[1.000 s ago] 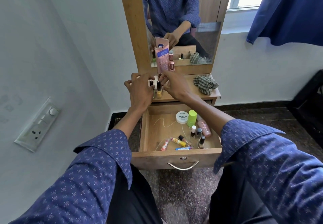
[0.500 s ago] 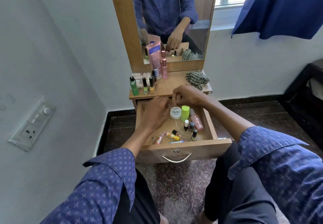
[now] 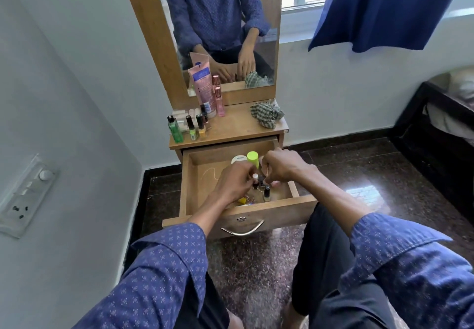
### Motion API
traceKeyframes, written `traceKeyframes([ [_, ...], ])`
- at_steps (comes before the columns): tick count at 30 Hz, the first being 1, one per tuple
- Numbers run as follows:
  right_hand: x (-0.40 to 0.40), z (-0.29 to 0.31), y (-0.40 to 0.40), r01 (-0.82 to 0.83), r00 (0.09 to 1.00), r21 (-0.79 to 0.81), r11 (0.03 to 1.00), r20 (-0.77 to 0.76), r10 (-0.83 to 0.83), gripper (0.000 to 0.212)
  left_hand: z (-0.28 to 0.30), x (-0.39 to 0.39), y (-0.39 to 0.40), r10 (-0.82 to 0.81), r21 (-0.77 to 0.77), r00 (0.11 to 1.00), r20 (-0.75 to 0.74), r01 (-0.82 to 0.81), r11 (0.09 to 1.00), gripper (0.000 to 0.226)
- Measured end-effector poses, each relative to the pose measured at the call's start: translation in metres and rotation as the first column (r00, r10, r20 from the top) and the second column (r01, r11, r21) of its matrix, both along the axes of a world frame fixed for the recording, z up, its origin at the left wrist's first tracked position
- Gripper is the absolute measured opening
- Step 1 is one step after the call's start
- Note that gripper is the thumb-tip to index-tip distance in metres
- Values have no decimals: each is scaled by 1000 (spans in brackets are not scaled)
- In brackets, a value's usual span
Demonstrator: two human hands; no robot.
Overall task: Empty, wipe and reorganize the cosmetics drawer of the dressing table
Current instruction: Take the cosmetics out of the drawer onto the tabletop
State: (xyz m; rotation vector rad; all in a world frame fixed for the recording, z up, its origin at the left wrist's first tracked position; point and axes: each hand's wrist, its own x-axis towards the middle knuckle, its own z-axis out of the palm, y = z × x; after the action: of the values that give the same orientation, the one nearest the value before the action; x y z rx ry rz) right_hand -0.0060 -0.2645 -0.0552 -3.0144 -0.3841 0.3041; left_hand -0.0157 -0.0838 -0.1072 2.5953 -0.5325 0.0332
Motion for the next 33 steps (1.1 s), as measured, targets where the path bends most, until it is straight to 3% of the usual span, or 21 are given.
traceKeyframes([
  [10, 6, -3, 7, -27, 997, 57, 998, 72, 22, 33, 26, 5, 26, 36, -46, 986, 162, -29, 999, 2],
  [15, 23, 29, 19, -43, 995, 252, 967, 101, 18, 26, 59, 21, 47, 194, -132, 926, 324, -159, 978, 16],
  [19, 42, 55, 37, -45, 984, 392, 919, 176, -27, 17, 83, 39, 59, 327, -200, 881, 343, -272, 941, 16],
  [23, 67, 68, 61, 13, 964, 467, 884, 230, -136, 21, 97, 53, 63, 367, -165, 847, 384, -329, 930, 19],
  [33, 118, 69, 107, 19, 935, 416, 909, 315, -164, 22, 93, 69, 64, 366, -61, 821, 437, -379, 923, 18],
])
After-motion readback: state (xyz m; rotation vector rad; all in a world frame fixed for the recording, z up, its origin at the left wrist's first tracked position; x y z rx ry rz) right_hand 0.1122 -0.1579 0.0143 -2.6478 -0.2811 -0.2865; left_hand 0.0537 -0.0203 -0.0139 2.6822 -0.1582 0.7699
